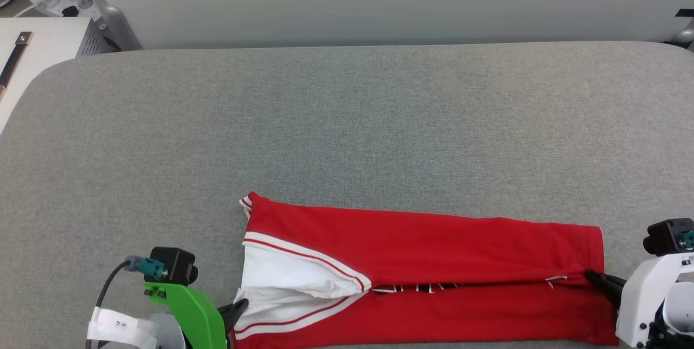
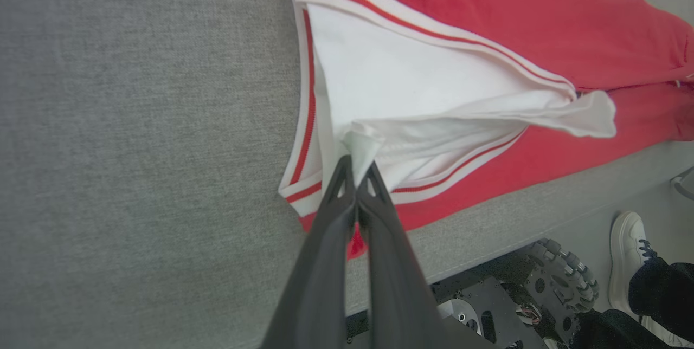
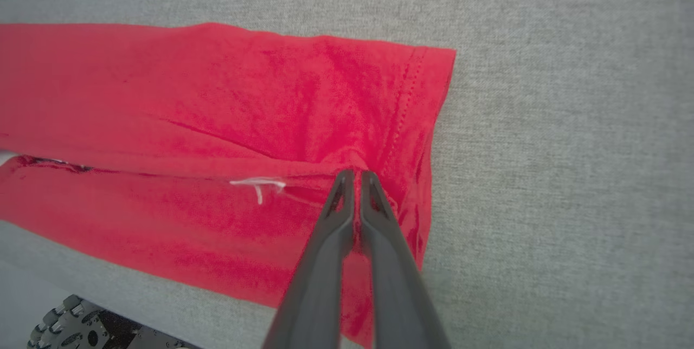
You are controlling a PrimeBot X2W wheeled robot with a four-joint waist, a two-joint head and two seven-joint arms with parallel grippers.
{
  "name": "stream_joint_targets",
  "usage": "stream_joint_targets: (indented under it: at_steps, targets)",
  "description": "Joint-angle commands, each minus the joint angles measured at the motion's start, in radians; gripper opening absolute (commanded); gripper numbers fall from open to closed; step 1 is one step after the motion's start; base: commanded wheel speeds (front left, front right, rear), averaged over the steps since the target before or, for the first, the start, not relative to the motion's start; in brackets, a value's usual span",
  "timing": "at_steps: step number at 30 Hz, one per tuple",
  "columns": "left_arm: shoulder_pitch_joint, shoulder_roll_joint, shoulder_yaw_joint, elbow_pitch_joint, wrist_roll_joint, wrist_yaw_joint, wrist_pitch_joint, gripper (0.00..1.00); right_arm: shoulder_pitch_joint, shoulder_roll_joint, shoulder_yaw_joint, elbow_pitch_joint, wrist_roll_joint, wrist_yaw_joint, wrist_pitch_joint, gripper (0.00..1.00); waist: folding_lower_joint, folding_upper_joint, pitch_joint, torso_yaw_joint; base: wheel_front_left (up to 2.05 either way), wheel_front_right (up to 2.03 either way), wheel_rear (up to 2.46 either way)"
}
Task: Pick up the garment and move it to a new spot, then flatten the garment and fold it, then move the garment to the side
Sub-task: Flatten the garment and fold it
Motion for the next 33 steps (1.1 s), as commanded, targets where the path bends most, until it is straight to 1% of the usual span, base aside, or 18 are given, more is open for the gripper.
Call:
stream_joint_targets:
  at_steps: [1, 9, 10, 11, 12, 13, 19, 25, 27, 29, 32, 33]
  targets:
    - [0.013, -0.002, -0.007, 0.010, 0.011, -0.004, -0.001, 0.00, 0.017, -0.009, 0.010, -0.005, -0.006, -0.001, 0.005, 0.00, 0.0001, 0.0000, -0.002, 0.000, 0.00, 0.00, 0.00]
    - [0.005, -0.045, -0.053, 0.084, 0.045, -0.035, -0.008, 0.00, 0.035, -0.028, 0.070, 0.004, -0.023, -0.001, -0.012, 0.00, 0.0001, 0.0000, 0.006, -0.006, 0.00, 0.00, 0.00]
    - [0.001, -0.049, -0.058, 0.095, 0.054, -0.041, -0.012, 0.00, 0.035, -0.028, 0.074, 0.009, -0.025, -0.001, -0.016, 0.10, 0.0001, 0.0000, 0.008, -0.007, 0.00, 0.00, 0.00]
    - [-0.001, -0.053, -0.061, 0.104, 0.060, -0.044, -0.017, 0.00, 0.035, -0.028, 0.077, 0.011, -0.026, -0.001, -0.020, 0.42, 0.0001, 0.0000, 0.009, -0.008, 0.00, 0.00, 0.00]
    - [-0.004, -0.057, -0.064, 0.115, 0.065, -0.048, -0.022, 0.11, 0.036, -0.023, 0.078, 0.016, -0.020, -0.001, -0.022, 1.00, 0.0001, 0.0000, 0.010, -0.009, 0.00, 0.00, 0.00]
    - [-0.007, -0.059, -0.066, 0.122, 0.071, -0.050, -0.025, 1.00, 0.036, -0.021, 0.081, 0.017, -0.013, -0.001, -0.020, 1.00, 0.0001, 0.0000, 0.010, -0.010, 0.00, 0.00, 0.00]
    - [-0.014, -0.063, -0.062, 0.145, 0.094, -0.053, -0.064, 1.00, 0.037, -0.027, 0.073, -0.001, 0.009, -0.001, -0.024, 1.00, 0.0001, 0.0000, 0.002, -0.016, 0.00, 0.00, 0.00]
    - [-0.005, -0.052, -0.001, 0.106, 0.089, -0.029, -0.154, 1.00, 0.058, 0.001, -0.027, -0.064, 0.061, -0.001, 0.047, 1.00, 0.0001, 0.0000, -0.011, -0.020, 0.00, 0.00, 0.00]
    - [-0.003, -0.052, 0.033, 0.084, 0.091, -0.012, -0.209, 1.00, 0.067, 0.015, -0.070, -0.088, 0.051, -0.001, 0.076, 1.00, 0.0001, 0.0000, -0.012, -0.021, 0.00, 0.00, 0.00]
    - [-0.005, -0.062, 0.074, 0.064, 0.103, 0.000, -0.291, 1.00, 0.073, 0.042, -0.122, -0.106, 0.031, -0.001, 0.098, 1.00, 0.0001, 0.0000, -0.010, -0.021, 0.00, 0.00, 0.00]
    - [-0.012, -0.085, 0.127, 0.053, 0.148, -0.001, -0.447, 1.00, 0.082, 0.093, -0.192, -0.118, -0.012, -0.001, 0.146, 1.00, 0.0001, 0.0000, -0.007, -0.019, 0.00, 0.00, 0.00]
    - [-0.013, -0.091, 0.137, 0.057, 0.166, -0.001, -0.481, 1.00, 0.081, 0.109, -0.213, -0.118, -0.031, -0.001, 0.155, 1.00, 0.0001, 0.0000, -0.006, -0.018, 0.00, 0.00, 0.00]
